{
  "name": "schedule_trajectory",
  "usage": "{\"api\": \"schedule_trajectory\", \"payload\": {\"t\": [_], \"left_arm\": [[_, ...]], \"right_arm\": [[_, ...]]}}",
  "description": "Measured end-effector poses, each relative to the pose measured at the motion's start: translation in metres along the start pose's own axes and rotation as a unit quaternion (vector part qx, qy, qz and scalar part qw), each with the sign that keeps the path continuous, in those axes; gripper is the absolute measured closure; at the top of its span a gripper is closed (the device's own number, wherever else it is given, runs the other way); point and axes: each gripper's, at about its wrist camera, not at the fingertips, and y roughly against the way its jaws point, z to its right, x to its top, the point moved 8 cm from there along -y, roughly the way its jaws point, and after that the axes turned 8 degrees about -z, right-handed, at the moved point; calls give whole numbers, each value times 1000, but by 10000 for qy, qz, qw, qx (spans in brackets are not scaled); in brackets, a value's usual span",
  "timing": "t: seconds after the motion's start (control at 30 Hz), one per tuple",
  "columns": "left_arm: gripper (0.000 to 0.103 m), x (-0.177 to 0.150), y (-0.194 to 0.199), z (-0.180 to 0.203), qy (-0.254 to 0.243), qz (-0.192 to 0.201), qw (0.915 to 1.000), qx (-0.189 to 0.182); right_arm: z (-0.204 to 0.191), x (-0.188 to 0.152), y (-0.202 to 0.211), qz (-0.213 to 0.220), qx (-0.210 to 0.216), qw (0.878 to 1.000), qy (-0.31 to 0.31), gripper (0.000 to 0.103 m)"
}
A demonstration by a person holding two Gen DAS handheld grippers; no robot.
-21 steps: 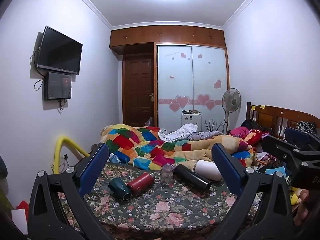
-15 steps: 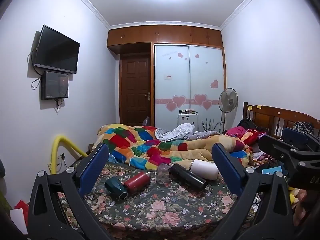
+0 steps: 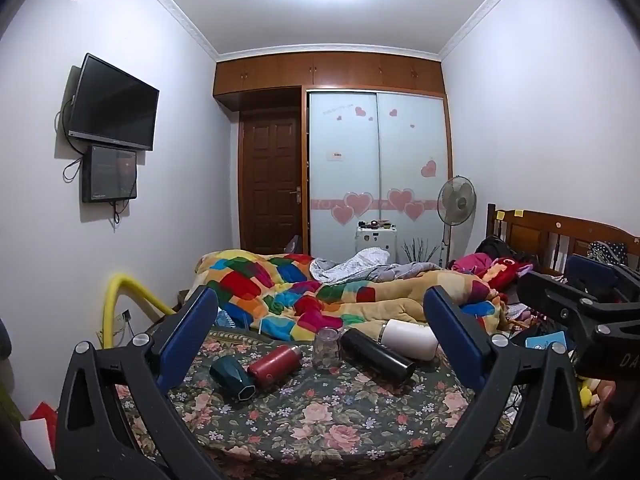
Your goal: Flip cup upright
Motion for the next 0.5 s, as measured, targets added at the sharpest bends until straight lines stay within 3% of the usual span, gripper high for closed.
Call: {"api": "schedule_trajectory", "payload": {"t": [0.5], "left_arm": [[0, -5, -4, -10, 121, -22, 9999, 29]], "right_arm": [[2, 0, 1, -1, 1, 10000, 44, 0]]}}
